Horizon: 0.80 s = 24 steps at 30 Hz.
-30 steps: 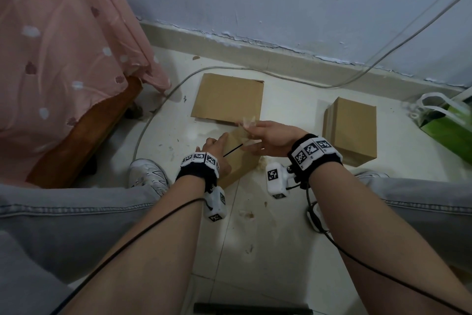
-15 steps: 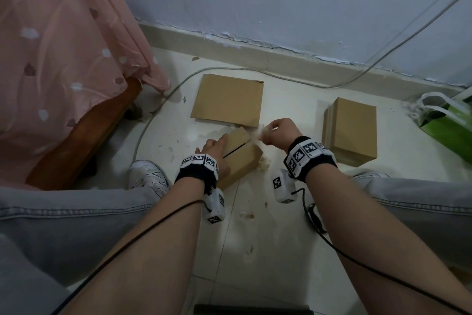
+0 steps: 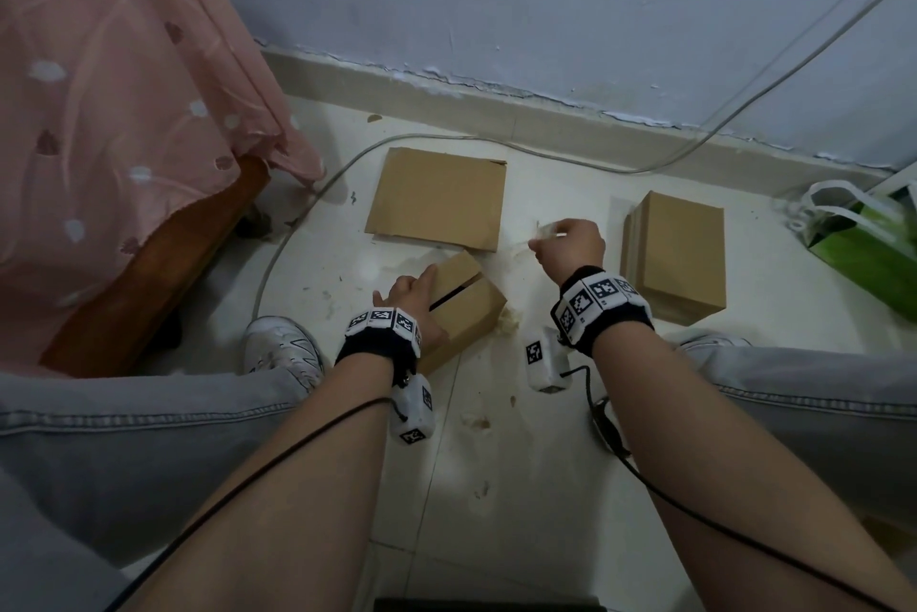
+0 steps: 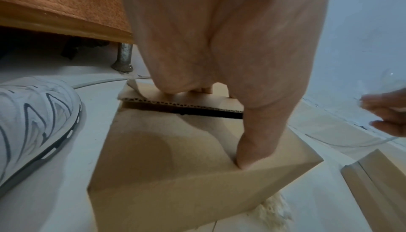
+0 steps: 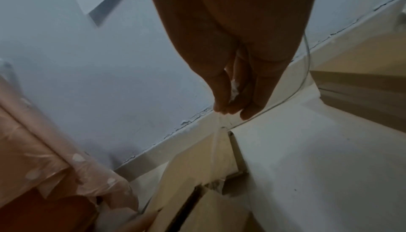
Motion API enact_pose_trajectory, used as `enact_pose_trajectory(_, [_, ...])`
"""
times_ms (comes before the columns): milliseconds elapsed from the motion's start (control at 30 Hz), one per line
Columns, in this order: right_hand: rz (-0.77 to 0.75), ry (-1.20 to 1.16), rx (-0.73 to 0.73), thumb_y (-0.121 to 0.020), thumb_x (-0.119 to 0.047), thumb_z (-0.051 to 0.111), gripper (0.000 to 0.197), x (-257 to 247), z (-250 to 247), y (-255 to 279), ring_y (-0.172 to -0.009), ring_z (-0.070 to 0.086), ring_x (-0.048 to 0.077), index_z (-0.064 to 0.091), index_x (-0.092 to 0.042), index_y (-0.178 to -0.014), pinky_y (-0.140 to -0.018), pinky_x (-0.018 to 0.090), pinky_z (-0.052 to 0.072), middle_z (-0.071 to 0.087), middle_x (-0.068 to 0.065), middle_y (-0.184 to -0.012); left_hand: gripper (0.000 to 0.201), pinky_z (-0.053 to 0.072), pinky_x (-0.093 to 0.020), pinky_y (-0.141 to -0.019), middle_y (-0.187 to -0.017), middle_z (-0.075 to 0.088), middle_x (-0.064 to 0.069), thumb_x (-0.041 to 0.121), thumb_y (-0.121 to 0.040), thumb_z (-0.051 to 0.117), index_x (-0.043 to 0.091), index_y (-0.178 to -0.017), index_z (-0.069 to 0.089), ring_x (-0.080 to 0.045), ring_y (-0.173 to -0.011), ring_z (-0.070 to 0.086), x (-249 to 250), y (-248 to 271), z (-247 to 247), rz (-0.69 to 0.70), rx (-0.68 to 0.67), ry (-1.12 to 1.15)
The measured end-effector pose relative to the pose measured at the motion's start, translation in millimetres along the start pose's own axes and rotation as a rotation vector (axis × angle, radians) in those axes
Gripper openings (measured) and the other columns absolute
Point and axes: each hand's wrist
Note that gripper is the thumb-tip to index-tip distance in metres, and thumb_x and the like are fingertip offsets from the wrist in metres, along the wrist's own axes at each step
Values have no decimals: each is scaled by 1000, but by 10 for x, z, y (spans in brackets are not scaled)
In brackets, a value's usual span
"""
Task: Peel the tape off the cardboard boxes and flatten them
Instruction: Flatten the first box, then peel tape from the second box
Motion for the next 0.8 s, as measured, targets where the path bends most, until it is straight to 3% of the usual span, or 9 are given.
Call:
enact_pose_trajectory(67, [21,-18,-46,-84,-12,73,12,17,53,-1,-98,69,31,65,-5,-89,-84,35,56,69,14,-108,124,0,-52,-120,-153,19,-8,44,-66,80,29,-154,-8,-28,-144,21,-25,-12,50,13,12,-64])
enact_pose_trajectory(100, [24,-36,-78,-83,-11,72,13,5,70,-14,-96,69,32,62,-3,-86,-86,40,58,68,12,-105,129,1,-52,-119,-152,20,-8,47,-63,82,28,-153,-8,-27,-144,20,-23,-13,73,11,25,-82])
enact_pose_trajectory(200, [22,-67,-161,-81,-5,69,10,-60,103,-66,-90,67,29,59,-2,-82,-88,51,57,61,11,-92,127,6,-57,-118,-146,25,-9,39,-61,85,28,-152,-3,-29,-141,25,46,-11,116,2,69,-103])
enact_pose_trajectory(367, [10,-17,-119,-81,-5,68,14,-81,71,-112,-88,69,33,54,-3,-85,-82,49,60,62,12,-89,122,17,-59,-115,-143,23,-7,35,-59,87,19,-151,8,-32,-134,33,61,-13,59,-29,97,-106])
enact_pose_trajectory(500, [-3,-107,-125,-84,-5,66,7,-179,-7,-89,-74,67,25,62,-4,-80,-80,49,60,62,9,-76,111,31,-56,-109,-138,25,-5,34,-53,90,17,-140,22,-31,-128,40,-1,16,-84,-42,137,-35])
enact_pose_trajectory(567, [-32,-163,-92,-85,-9,69,8,-267,-60,-61,-73,64,24,65,-4,-80,-81,48,60,64,9,-77,117,39,-54,-105,-143,22,-4,30,-52,92,17,-142,17,-30,-129,41,-1,16,-157,-36,168,101])
enact_pose_trajectory(667, [-109,-210,-106,-83,-12,74,16,-406,-169,15,-77,63,23,62,-12,-73,-75,34,56,65,2,-77,129,39,-53,-107,-152,16,-4,18,-56,92,19,-150,4,-31,-135,36,52,18,-247,18,203,283])
enact_pose_trajectory(733, [-142,-254,-169,-85,-13,75,11,-482,-236,76,-84,68,17,65,-9,-83,-77,29,53,69,1,-86,130,39,-49,-107,-154,16,-6,12,-59,90,21,-151,-1,-32,-136,35,66,31,-258,31,188,344])
enact_pose_trajectory(800, [-101,-295,-310,-93,-14,64,13,-549,-282,158,-89,72,25,60,-4,-100,-79,39,57,71,13,-104,126,40,-48,-106,-151,22,-8,10,-60,89,24,-150,2,-32,-134,37,42,37,-209,26,175,375])
Point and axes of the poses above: each hand's wrist, its own y-axis away from the middle knuckle, its own z-axis out of the palm, x = y × z
